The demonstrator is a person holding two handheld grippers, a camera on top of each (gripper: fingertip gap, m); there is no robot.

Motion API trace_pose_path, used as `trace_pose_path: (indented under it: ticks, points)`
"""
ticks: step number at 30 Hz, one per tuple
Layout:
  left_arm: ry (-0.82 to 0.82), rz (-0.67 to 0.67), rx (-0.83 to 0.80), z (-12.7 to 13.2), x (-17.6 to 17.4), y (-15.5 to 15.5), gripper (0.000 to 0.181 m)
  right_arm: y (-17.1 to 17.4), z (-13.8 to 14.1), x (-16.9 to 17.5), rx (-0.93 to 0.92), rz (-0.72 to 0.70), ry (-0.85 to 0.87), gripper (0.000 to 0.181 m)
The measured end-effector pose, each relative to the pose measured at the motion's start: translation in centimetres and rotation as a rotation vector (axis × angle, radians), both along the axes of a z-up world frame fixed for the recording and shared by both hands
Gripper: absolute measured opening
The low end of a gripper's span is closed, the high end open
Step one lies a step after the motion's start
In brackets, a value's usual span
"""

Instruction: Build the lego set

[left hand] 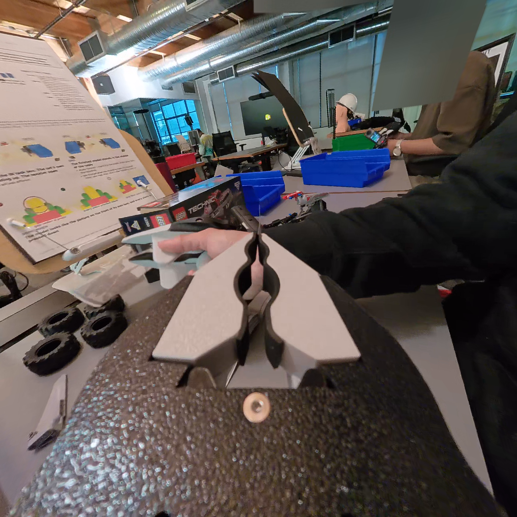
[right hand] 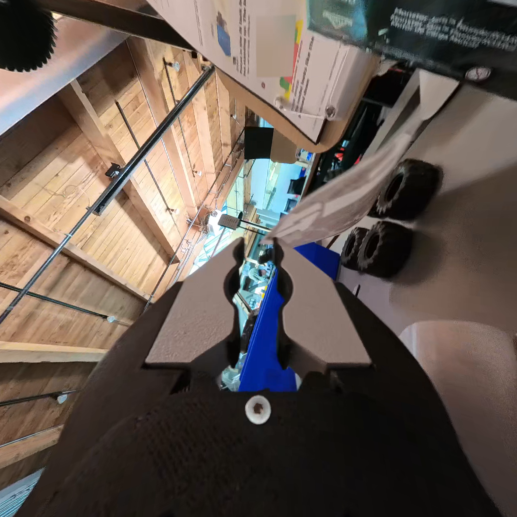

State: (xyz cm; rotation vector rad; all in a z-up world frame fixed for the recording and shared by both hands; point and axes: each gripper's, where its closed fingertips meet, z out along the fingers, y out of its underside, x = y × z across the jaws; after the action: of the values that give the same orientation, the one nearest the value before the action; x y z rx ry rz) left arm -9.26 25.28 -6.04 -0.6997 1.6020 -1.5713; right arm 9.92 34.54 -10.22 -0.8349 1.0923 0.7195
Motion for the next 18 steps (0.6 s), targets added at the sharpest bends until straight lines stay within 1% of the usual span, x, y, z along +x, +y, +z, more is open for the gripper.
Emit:
trace_pose_path:
  ticks: [1, 3, 4, 6, 8, 9, 12, 15, 16, 17, 18]
  points:
    - [-0.003, 0.003, 0.0, 0.0, -0.1, 0.2, 0.0, 0.0, -0.2, -0.3, -0.006, 0.009, 0.006, 0.03]
    - [-0.001, 0.003, -0.005, -0.2, -0.3, 0.6, 0.0, -0.2, -1.1, -0.9, -0.036, 0.053, 0.059, 0.064]
    - [0.002, 0.002, -0.008, -0.3, -0.4, 0.8, 0.0, -0.6, -1.3, -1.2, -0.049, 0.072, 0.072, 0.073]
    - [0.0, 0.0, -0.017, -0.4, -0.5, 0.9, 0.0, -1.7, -1.6, -1.1, -0.081, 0.069, 0.059, 0.076]
    - [0.004, -0.008, -0.031, -0.4, -0.6, 0.9, 0.0, -2.8, -1.7, -1.1, -0.108, 0.08, 0.071, 0.084]
    - [0.003, -0.009, -0.031, -0.4, -0.6, 0.8, 0.0, -3.3, -1.5, -1.2, -0.124, 0.097, 0.059, 0.086]
    - [0.001, -0.01, -0.007, -0.5, -0.7, 0.3, 0.0, -5.2, -0.3, -1.9, -0.188, 0.131, -0.036, 0.093]
    - [0.013, -0.007, 0.062, -1.0, -0.7, -0.4, 0.0, -7.0, 1.1, -3.9, -0.262, 0.258, -0.183, 0.1]
    - [0.008, -0.008, 0.103, -1.2, -0.6, -0.8, 0.0, -7.6, 1.7, -5.3, -0.27, 0.34, -0.252, 0.1]
    - [-0.01, -0.005, 0.163, -1.5, -0.6, -1.3, 0.0, -8.4, 2.4, -7.0, -0.254, 0.434, -0.331, 0.097]
    - [-0.045, 0.001, 0.251, -1.8, -0.5, -1.9, 0.0, -9.5, 2.8, -9.2, -0.232, 0.545, -0.405, 0.085]
